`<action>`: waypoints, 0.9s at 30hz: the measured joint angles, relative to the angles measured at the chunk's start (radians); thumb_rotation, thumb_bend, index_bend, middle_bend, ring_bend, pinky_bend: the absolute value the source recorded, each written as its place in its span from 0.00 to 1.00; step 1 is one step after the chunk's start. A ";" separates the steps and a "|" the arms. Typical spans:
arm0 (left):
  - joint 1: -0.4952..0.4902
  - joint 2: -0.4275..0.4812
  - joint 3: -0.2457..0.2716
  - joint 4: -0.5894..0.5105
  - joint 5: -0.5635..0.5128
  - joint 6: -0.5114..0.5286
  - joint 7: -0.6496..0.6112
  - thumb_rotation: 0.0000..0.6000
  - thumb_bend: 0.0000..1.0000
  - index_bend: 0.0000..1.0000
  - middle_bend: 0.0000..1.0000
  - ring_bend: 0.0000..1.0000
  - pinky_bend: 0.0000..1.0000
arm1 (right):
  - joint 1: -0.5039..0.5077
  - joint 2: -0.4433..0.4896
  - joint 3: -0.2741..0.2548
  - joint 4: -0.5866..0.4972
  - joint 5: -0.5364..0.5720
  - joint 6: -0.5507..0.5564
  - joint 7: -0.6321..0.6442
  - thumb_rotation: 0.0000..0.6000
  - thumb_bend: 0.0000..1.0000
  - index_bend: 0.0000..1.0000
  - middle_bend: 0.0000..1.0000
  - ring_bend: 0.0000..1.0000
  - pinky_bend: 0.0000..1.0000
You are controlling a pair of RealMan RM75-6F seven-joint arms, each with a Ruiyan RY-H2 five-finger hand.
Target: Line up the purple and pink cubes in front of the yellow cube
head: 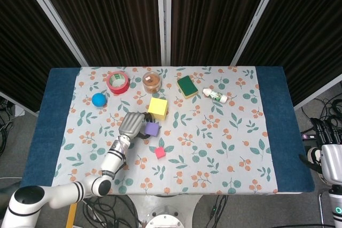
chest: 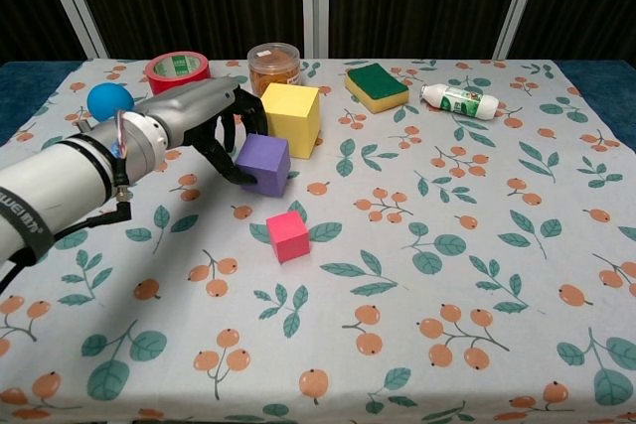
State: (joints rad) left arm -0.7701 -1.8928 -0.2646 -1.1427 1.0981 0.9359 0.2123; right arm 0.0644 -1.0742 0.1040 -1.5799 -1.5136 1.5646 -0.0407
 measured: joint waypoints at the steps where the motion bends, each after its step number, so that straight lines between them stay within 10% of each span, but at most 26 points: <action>1: 0.000 -0.002 0.002 0.001 0.001 0.004 0.004 1.00 0.16 0.51 0.53 0.56 0.67 | 0.000 0.000 0.000 0.001 0.000 0.000 0.002 1.00 0.02 0.05 0.11 0.08 0.23; 19: 0.024 -0.003 0.029 -0.040 0.041 0.076 0.036 1.00 0.07 0.34 0.39 0.52 0.67 | -0.004 0.007 -0.004 -0.006 -0.017 0.011 0.003 1.00 0.03 0.05 0.12 0.08 0.23; 27: 0.057 0.019 0.069 -0.085 0.197 0.250 0.041 1.00 0.02 0.19 0.14 0.20 0.50 | -0.009 0.010 -0.010 -0.013 -0.036 0.023 0.002 1.00 0.03 0.05 0.12 0.08 0.24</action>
State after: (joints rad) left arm -0.7132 -1.8734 -0.1953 -1.2281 1.2954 1.1861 0.2537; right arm 0.0550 -1.0640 0.0936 -1.5924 -1.5497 1.5877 -0.0385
